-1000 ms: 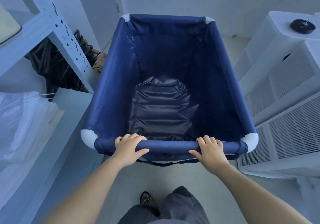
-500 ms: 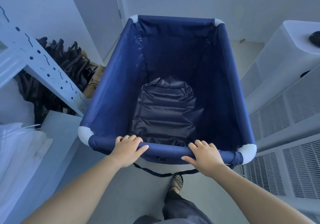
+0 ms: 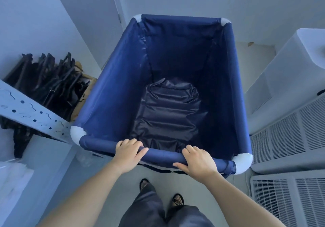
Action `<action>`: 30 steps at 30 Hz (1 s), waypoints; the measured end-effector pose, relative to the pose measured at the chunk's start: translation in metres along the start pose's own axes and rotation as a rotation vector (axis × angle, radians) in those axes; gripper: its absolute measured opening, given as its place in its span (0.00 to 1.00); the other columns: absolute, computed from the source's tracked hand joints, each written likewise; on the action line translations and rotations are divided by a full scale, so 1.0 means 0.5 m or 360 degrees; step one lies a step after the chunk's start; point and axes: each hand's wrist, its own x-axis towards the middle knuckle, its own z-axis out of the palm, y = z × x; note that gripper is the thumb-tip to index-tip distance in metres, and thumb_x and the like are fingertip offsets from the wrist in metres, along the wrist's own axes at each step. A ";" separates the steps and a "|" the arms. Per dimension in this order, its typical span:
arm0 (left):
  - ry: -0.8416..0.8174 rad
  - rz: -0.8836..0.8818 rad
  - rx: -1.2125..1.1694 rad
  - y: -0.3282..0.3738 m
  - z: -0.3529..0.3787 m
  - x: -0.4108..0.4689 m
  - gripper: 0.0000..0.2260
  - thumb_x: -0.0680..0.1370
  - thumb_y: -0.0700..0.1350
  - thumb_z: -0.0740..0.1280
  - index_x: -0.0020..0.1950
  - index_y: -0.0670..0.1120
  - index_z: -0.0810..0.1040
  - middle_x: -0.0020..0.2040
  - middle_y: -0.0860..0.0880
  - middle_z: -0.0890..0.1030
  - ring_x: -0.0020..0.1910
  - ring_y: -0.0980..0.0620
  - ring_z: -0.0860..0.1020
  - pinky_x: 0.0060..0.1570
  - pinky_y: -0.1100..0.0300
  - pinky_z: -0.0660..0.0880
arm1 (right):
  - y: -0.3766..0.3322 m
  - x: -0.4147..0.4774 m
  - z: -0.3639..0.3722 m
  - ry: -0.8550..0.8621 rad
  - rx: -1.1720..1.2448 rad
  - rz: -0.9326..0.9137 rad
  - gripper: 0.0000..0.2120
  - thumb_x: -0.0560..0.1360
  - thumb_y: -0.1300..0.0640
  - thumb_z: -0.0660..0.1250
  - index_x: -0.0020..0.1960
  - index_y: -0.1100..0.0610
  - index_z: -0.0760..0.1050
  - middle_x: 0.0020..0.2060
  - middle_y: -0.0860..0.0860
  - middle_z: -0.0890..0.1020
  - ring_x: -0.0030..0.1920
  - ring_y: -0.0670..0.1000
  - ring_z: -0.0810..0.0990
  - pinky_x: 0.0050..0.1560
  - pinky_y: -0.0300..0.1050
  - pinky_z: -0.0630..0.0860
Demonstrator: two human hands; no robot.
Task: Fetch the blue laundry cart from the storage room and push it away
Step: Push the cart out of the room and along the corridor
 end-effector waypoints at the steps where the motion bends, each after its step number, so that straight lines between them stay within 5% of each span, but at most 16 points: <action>1: -0.0059 0.0007 0.0008 -0.002 -0.009 0.016 0.16 0.80 0.59 0.53 0.54 0.53 0.75 0.52 0.56 0.76 0.53 0.50 0.71 0.60 0.54 0.61 | 0.006 0.011 -0.003 0.0014 -0.0002 -0.0004 0.30 0.72 0.30 0.47 0.48 0.54 0.71 0.43 0.50 0.75 0.43 0.53 0.74 0.39 0.46 0.66; 5: -0.0164 0.0017 0.0017 -0.005 -0.042 0.087 0.17 0.79 0.61 0.52 0.53 0.53 0.75 0.51 0.57 0.75 0.53 0.51 0.71 0.59 0.53 0.61 | 0.034 0.062 -0.019 0.0042 -0.0010 -0.0018 0.29 0.72 0.31 0.49 0.48 0.55 0.72 0.42 0.50 0.75 0.42 0.53 0.75 0.38 0.46 0.66; 20: 0.0068 0.0185 0.0068 0.011 -0.148 0.425 0.17 0.79 0.61 0.51 0.53 0.54 0.75 0.51 0.57 0.76 0.53 0.52 0.72 0.55 0.55 0.59 | 0.192 0.343 -0.123 0.0078 -0.0072 0.0166 0.28 0.71 0.30 0.47 0.48 0.52 0.70 0.43 0.48 0.74 0.41 0.51 0.72 0.39 0.43 0.67; 25: 0.0337 0.0292 -0.0006 0.021 -0.186 0.522 0.25 0.76 0.61 0.46 0.50 0.49 0.78 0.46 0.53 0.80 0.48 0.48 0.76 0.55 0.52 0.67 | 0.242 0.437 -0.153 0.0181 -0.0087 0.0254 0.28 0.71 0.30 0.46 0.46 0.52 0.70 0.41 0.47 0.74 0.39 0.49 0.70 0.39 0.42 0.65; 30: 0.0418 0.0459 0.0008 0.008 -0.207 0.610 0.12 0.77 0.53 0.62 0.53 0.47 0.78 0.49 0.51 0.81 0.49 0.45 0.78 0.55 0.50 0.71 | 0.283 0.513 -0.176 0.0298 -0.0125 0.0272 0.25 0.70 0.31 0.52 0.42 0.52 0.72 0.37 0.47 0.74 0.36 0.50 0.72 0.36 0.43 0.67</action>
